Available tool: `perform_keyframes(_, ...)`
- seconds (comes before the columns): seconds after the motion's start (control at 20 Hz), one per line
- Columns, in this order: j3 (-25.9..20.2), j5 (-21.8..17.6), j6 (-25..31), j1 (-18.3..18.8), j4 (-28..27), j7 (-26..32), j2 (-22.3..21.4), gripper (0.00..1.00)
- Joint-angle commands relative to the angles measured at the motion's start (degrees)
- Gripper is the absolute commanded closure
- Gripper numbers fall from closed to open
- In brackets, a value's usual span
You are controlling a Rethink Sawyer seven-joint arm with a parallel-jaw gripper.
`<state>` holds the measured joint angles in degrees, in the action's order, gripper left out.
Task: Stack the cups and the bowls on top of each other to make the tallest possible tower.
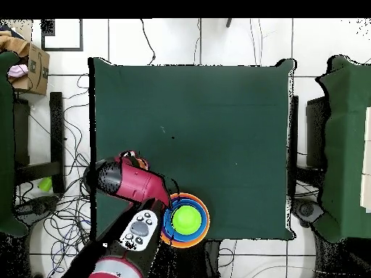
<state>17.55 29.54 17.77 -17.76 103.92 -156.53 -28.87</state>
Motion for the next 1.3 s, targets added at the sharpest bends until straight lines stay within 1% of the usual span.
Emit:
perform_keyframes(0.05, 2.88, -3.86, 12.80, -3.77, 4.15, -6.27, -9.52, 0.00)
perform_keyframes(0.1, 3.74, -4.13, 15.08, -4.09, 4.14, -6.35, -11.04, 0.00)
perform_keyframes(0.25, 5.29, -4.81, 18.88, -4.09, 3.81, -5.46, -13.43, 0.00)
perform_keyframes(0.5, 7.03, -6.20, 23.11, -3.40, 4.49, -3.25, -17.60, 0.00)
perform_keyframes(0.6, 7.10, -6.54, 23.25, -2.96, 5.30, -2.50, -18.04, 0.00)
perform_keyframes(0.7, 5.78, -6.23, 19.36, -1.73, 7.67, -1.28, -17.14, 0.00)
perform_keyframes(0.75, 4.48, -5.84, 16.67, -0.88, 8.61, -0.91, -15.83, 0.00)
perform_keyframes(0.9, 2.53, -6.34, 11.32, 0.73, 11.55, 0.01, -14.19, 0.00)
perform_keyframes(1.2, -0.38, -7.73, 5.12, 2.58, 14.31, 0.87, -11.74, 0.00)
perform_keyframes(1.3, -1.07, -7.96, 3.78, 2.90, 14.41, 0.78, -10.84, 0.00)
